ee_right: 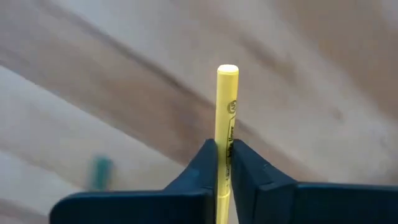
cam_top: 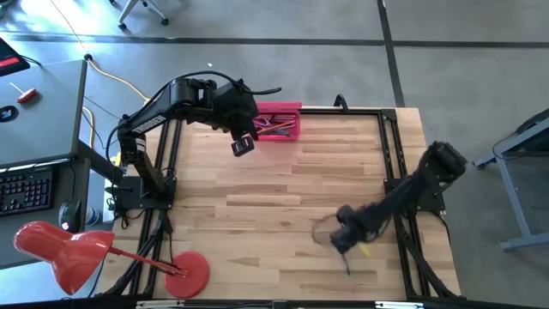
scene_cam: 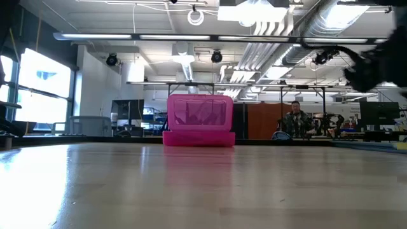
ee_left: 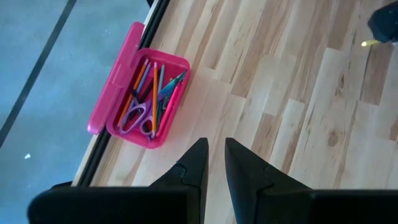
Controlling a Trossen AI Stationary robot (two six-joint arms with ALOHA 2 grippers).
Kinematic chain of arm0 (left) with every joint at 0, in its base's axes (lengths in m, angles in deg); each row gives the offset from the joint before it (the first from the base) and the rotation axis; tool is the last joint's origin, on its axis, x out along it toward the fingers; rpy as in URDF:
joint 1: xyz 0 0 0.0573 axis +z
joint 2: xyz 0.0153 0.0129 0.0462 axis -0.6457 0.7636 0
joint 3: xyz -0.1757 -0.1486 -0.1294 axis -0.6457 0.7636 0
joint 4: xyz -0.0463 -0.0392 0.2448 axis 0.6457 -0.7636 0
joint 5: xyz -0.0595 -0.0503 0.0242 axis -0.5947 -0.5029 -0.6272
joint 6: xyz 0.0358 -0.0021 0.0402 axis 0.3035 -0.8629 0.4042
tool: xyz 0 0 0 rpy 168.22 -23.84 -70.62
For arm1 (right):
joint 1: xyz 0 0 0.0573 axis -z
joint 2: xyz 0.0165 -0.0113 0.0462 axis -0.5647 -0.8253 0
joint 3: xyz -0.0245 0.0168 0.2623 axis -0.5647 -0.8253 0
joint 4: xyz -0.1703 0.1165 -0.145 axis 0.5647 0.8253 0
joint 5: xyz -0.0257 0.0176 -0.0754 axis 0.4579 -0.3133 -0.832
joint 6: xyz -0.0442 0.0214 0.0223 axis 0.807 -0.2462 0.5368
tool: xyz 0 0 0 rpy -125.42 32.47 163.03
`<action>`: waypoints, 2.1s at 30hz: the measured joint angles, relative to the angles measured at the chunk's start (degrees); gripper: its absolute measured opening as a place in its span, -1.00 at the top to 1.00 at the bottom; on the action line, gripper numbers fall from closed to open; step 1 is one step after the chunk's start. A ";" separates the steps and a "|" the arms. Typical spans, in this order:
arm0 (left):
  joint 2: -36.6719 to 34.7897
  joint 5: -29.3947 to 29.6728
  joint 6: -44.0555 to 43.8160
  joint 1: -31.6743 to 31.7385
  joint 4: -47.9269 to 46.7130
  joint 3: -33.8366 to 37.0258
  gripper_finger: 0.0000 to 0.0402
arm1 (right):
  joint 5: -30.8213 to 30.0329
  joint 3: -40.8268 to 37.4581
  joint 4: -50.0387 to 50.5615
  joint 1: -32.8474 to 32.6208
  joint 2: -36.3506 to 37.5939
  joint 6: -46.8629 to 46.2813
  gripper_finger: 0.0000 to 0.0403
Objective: Pick & place school supplies into a supply box
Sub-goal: Put the yellow pen into the pink supply box, then put the green crayon into the pink supply box
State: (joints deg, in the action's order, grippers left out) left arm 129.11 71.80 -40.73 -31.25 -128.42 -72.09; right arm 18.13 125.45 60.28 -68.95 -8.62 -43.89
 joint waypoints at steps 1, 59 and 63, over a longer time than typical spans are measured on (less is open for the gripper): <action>0.00 0.00 0.14 0.00 -0.02 0.00 0.59 | -1.34 0.05 0.67 1.96 1.28 2.47 0.97; -0.02 -2.21 4.65 0.00 -0.28 0.00 0.59 | -8.51 0.30 -85.70 65.26 -14.70 7.84 0.75; 0.00 -2.21 4.49 0.00 -0.26 0.00 0.59 | -12.70 0.30 -86.03 65.26 -14.70 7.73 0.65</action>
State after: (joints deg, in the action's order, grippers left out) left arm 129.11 69.59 -36.23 -31.25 -128.68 -72.09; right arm 5.42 125.75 -25.75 -3.68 -23.32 -36.16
